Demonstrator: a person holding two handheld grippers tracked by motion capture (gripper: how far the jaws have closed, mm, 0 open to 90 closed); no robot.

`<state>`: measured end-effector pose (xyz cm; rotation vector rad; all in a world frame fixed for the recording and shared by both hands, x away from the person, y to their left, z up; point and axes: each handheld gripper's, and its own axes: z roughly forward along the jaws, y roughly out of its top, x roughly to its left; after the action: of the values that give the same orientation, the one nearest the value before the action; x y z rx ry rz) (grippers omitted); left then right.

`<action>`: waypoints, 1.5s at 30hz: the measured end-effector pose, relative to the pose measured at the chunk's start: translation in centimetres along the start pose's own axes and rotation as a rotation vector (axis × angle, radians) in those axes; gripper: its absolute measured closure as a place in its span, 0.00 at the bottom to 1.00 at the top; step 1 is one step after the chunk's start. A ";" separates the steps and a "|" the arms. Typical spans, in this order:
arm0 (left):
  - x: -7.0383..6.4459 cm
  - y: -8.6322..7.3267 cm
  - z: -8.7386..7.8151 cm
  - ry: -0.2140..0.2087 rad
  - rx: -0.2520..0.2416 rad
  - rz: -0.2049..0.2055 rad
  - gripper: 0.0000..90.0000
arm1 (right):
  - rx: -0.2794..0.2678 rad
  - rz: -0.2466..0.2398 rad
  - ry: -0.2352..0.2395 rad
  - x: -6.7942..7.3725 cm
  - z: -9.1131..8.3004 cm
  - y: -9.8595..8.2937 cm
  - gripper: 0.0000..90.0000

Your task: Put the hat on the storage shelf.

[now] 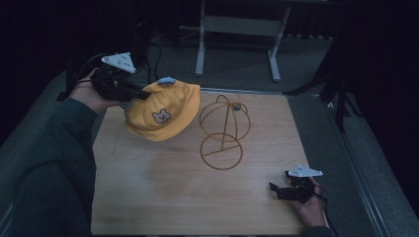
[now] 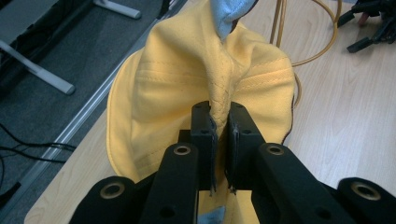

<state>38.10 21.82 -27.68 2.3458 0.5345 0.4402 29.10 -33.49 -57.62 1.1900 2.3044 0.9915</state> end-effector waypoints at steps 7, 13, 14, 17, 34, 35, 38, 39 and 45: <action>-0.1 0.4 -0.2 0.001 0.006 0.008 0.92 | 0.000 0.000 0.000 0.0 0.0 0.0 0.16; -0.2 0.6 -0.6 -0.001 -0.010 0.012 0.92 | 0.000 0.000 0.000 0.0 0.0 0.0 0.16; -0.2 0.7 -0.6 -0.001 -0.013 0.011 0.92 | 0.000 -0.001 0.000 0.0 0.0 0.0 0.16; -0.3 0.7 -0.6 -0.005 -0.021 0.011 0.92 | 0.000 0.000 0.000 0.0 0.0 0.0 0.16; -0.5 1.0 -0.7 -0.036 -0.061 0.013 0.92 | 0.000 -0.001 0.000 0.0 0.0 0.0 0.16; -0.6 1.1 -0.7 -0.036 -0.064 0.016 0.92 | 0.000 0.000 0.000 0.0 0.0 0.0 0.16; -0.7 1.3 -0.6 -0.043 -0.069 0.022 0.92 | 0.000 -0.001 0.000 0.0 0.0 0.0 0.16; -0.8 1.5 -0.6 -0.046 -0.073 0.023 0.92 | 0.000 -0.001 0.000 0.0 0.0 0.0 0.16; -0.8 2.1 -0.3 -0.053 -0.077 0.031 0.93 | 0.000 0.000 0.000 0.0 0.0 0.0 0.16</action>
<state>37.77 20.19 -26.16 2.2876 0.4486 0.4047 29.09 -33.49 -57.62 1.1900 2.3043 0.9919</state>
